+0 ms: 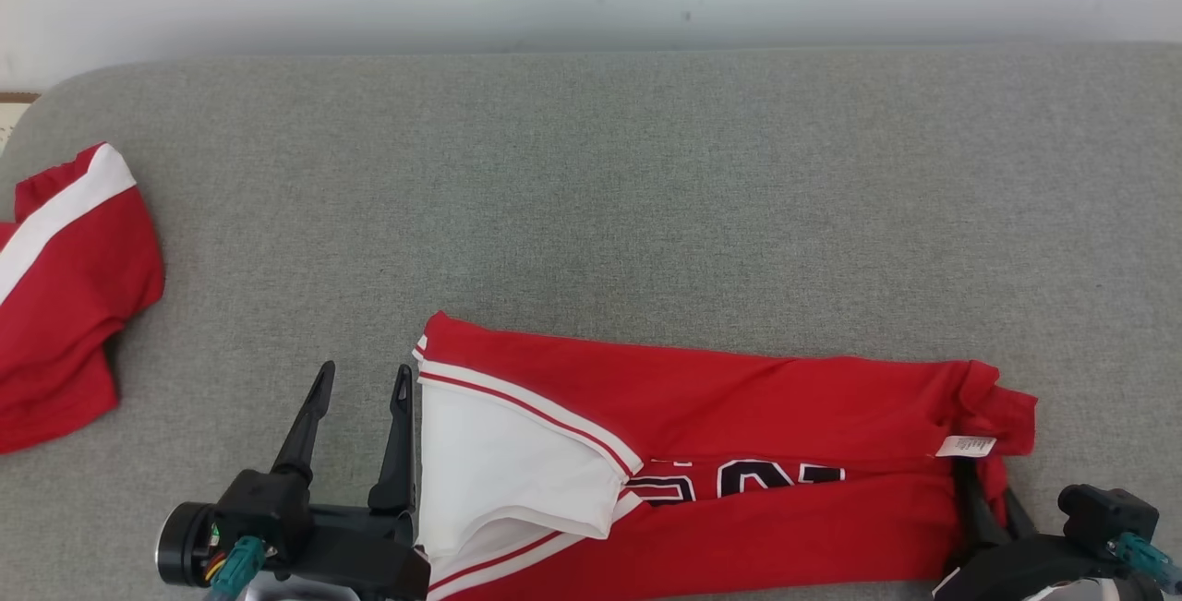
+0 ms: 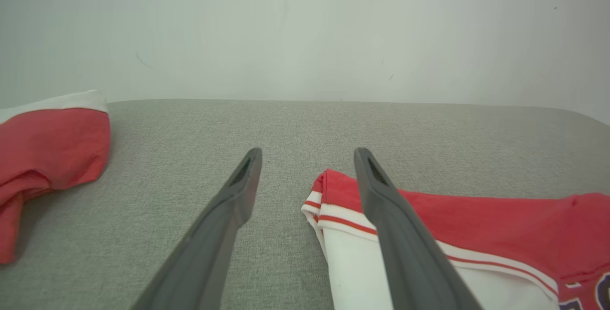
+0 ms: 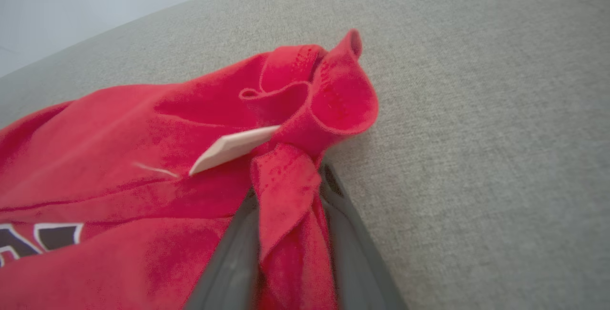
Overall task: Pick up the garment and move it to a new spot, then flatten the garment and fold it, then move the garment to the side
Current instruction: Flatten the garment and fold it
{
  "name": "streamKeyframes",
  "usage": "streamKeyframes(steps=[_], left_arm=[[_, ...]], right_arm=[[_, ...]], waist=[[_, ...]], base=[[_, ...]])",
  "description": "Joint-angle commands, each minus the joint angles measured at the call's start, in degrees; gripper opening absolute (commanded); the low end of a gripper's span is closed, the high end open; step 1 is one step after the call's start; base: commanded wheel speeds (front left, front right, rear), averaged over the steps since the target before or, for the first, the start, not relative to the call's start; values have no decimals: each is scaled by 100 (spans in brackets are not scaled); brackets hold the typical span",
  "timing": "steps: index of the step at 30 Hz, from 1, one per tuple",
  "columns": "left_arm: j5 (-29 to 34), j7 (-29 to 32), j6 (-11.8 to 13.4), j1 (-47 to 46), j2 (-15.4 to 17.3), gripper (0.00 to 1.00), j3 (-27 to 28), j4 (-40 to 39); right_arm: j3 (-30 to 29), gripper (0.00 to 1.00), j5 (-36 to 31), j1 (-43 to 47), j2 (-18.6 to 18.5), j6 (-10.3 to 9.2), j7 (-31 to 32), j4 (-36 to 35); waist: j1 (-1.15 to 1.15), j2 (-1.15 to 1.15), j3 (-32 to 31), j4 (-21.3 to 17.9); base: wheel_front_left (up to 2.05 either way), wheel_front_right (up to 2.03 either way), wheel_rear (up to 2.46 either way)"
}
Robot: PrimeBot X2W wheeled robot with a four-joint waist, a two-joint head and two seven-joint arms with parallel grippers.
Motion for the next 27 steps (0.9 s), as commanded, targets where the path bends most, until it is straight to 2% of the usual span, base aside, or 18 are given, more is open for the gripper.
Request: streamKeyframes(steps=[1, 5, 18, 23, 27], left_arm=[[46, -18, -18, 8, 11, 100, 37, 21], [69, -18, -33, -16, 0, 100, 65, 18], [95, -18, -80, 26, -37, 100, 145, 8], [94, -18, -85, 58, -35, 100, 203, 12], [89, -18, -130, 95, -57, 100, 213, 27]], right_arm=[[-1, 0, 53, -11, 14, 1, -15, 49], [-272, 0, 124, -73, -122, -3, -36, -34], [-1725, 0, -202, 160, -566, -2, -39, -351], [-1554, 0, -360, 216, -486, -2, -40, -783], [-1196, 0, -499, 421, -354, -2, -39, -1460]], waist=[[-1, 0, -1, -24], [-1, 0, 5, -56], [-1, 0, -8, -171], [-1, 0, -55, -248], [-1, 0, -120, -290]], base=[[0, 0, 0], [0, 0, 0], [0, 0, 0], [0, 0, 0], [0, 0, 0]])
